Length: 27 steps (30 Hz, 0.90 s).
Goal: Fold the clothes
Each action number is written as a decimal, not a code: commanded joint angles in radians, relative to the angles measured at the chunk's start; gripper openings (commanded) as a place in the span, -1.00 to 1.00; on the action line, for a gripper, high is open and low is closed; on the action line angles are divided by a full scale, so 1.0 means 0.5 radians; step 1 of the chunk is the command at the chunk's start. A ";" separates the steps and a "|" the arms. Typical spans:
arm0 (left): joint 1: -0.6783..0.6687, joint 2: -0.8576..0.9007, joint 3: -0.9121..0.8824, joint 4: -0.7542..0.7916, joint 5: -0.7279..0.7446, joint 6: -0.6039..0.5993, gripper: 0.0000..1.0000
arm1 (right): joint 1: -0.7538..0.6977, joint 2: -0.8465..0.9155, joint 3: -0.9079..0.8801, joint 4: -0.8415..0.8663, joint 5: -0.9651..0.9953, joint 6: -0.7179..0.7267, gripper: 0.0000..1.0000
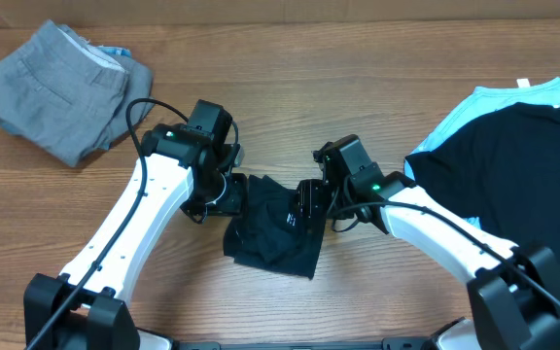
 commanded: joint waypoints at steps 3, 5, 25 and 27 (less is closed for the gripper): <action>0.003 0.077 0.027 0.018 -0.058 0.053 0.10 | -0.001 0.031 0.042 0.071 0.052 0.114 -0.75; 0.003 0.101 0.027 0.031 -0.058 0.053 0.11 | -0.014 0.008 0.047 0.055 0.053 0.101 -0.92; -0.001 0.173 0.025 0.044 -0.058 0.054 0.33 | -0.404 -0.239 0.060 -0.616 -0.348 -0.283 -0.07; -0.001 0.173 0.025 0.031 -0.059 0.054 0.34 | -0.340 -0.248 0.060 -0.657 -0.500 -0.289 0.01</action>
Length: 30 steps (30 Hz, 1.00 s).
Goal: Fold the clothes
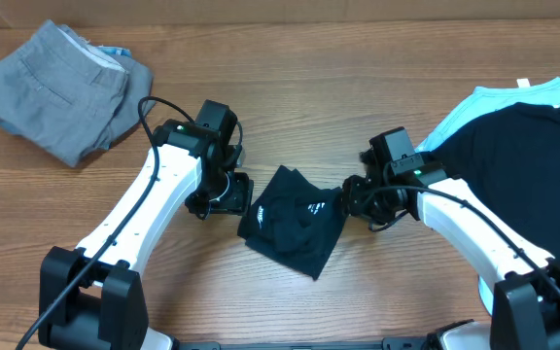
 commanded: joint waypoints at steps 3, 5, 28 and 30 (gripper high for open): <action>-0.001 0.014 0.024 -0.010 -0.021 0.047 0.36 | 0.218 -0.072 0.027 -0.055 -0.264 0.089 0.06; -0.001 0.014 0.024 -0.005 -0.045 0.047 0.36 | 0.319 -0.072 0.009 -0.050 -0.177 0.275 0.07; -0.001 0.014 0.024 0.002 -0.049 0.047 0.40 | 0.705 -0.055 -0.041 0.181 0.372 0.936 -0.15; -0.001 0.014 0.024 0.002 -0.049 0.047 0.40 | 0.705 -0.031 -0.041 0.218 0.370 0.935 -0.21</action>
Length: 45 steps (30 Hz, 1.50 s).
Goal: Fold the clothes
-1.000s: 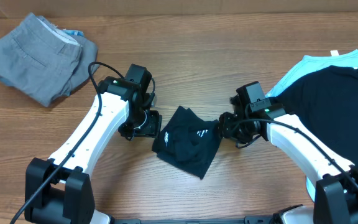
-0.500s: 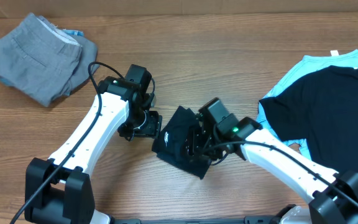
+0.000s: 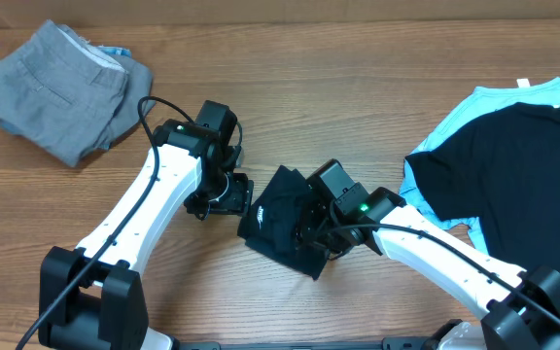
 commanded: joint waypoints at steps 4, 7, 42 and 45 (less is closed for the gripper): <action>-0.001 0.014 0.024 0.007 -0.018 0.046 0.40 | 0.005 0.053 -0.008 0.092 0.048 0.056 -0.33; -0.001 0.014 0.024 0.008 -0.018 0.046 0.41 | 0.005 0.063 -0.008 0.086 0.047 0.049 -0.78; -0.001 0.014 0.024 0.060 -0.011 0.045 0.66 | -0.225 -0.125 0.249 -0.169 0.459 -0.595 0.02; -0.001 0.014 0.024 0.059 -0.009 0.046 0.66 | -0.250 -0.031 0.249 -0.089 0.594 -0.565 -0.06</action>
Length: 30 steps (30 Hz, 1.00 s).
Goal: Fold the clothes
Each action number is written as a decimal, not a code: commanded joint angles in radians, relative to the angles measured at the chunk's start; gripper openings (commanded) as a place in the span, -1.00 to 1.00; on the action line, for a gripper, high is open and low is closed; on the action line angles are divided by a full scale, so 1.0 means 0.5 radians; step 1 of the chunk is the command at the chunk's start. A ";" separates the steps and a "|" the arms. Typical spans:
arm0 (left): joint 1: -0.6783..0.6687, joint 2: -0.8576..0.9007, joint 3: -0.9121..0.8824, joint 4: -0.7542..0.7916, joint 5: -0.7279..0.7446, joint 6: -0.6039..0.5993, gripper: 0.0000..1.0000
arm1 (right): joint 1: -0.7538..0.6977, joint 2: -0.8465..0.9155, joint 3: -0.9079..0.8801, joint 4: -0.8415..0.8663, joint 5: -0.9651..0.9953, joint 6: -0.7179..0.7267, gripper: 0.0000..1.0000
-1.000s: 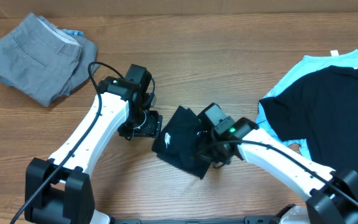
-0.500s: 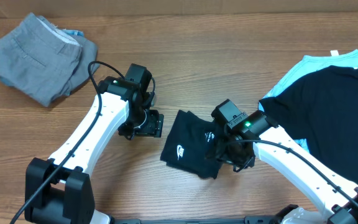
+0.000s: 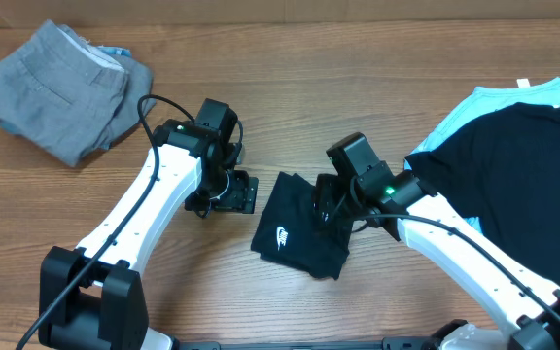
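Note:
A small black garment [image 3: 295, 228] lies folded on the table's middle, a white logo showing at its lower left. My right gripper [image 3: 327, 206] is down on its right edge; the wrist hides the fingers, so the grip is unclear. My left gripper [image 3: 239, 192] rests just left of the garment, apart from it, open and holding nothing.
Folded grey shorts [image 3: 56, 87] lie at the far left corner over something light blue. A black and light blue shirt [image 3: 513, 156] is spread at the right edge. The wooden table [image 3: 290, 87] shows between them.
My right gripper has moved from the garment's lower middle up to its right edge. The garment sits slightly further right, with the logo now at its lower left. The left arm has barely moved.
Both grippers were at the black garment's two sides. Then the left one stood apart from it while the right held the right corner. The right gripper then covered the garment's lower middle, and now sits at its right edge with the garment more compact.

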 commanded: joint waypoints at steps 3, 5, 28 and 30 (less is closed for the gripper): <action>-0.001 0.012 0.024 -0.004 -0.010 0.046 0.66 | -0.046 0.214 0.034 0.095 0.121 -0.018 -0.16; -0.001 0.012 0.024 -0.008 -0.010 0.045 0.65 | -0.046 0.286 0.034 0.148 0.091 -0.018 -0.20; -0.001 0.012 0.024 -0.014 -0.011 0.047 0.68 | -0.410 0.240 0.034 0.073 -0.047 -0.197 0.04; -0.001 0.012 0.024 -0.015 -0.011 0.046 0.68 | -0.401 0.256 0.034 0.082 -0.056 -0.183 -0.14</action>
